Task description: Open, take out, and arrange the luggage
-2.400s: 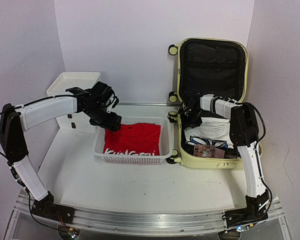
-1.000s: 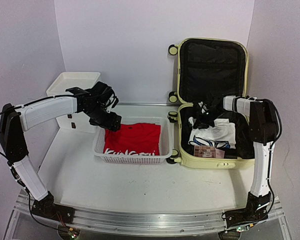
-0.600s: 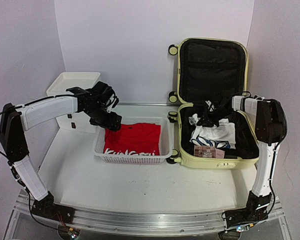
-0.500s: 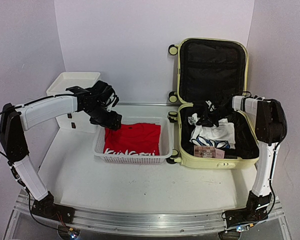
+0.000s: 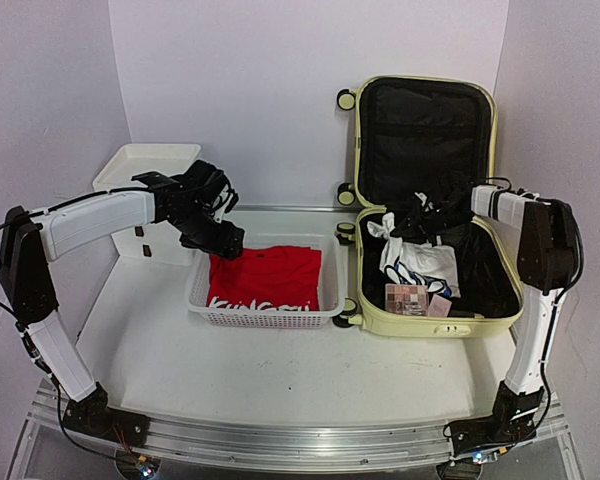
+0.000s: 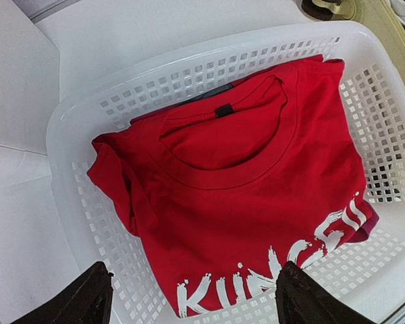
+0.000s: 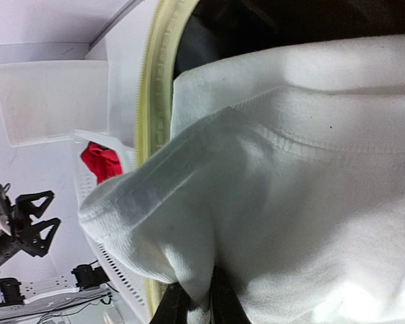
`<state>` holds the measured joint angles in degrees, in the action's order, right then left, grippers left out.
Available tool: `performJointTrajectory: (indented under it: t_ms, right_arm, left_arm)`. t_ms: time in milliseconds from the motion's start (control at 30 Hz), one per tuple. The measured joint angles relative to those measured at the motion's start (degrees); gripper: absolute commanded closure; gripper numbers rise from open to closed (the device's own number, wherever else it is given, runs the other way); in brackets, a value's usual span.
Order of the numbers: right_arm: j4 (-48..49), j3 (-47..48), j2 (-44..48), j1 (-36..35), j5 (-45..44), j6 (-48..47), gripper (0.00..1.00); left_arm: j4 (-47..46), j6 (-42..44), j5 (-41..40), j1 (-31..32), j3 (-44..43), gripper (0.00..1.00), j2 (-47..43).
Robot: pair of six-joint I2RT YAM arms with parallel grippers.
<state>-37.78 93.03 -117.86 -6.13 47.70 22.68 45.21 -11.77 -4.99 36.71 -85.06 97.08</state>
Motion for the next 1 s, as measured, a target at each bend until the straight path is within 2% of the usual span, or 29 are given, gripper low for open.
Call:
performJointTrajectory:
  t_ms: [733, 1000]
  right_arm:
    - [4.13, 1.51, 2.16, -0.5, 3.87, 10.29, 1.0]
    - [5.18, 1.73, 3.37, -5.33, 4.2, 14.27, 1.0]
  left_arm:
    - [0.02, -0.2, 0.39, -0.02, 0.0, 0.16, 0.09]
    - [0.02, -0.26, 0.52, -0.02, 0.0, 0.16, 0.09]
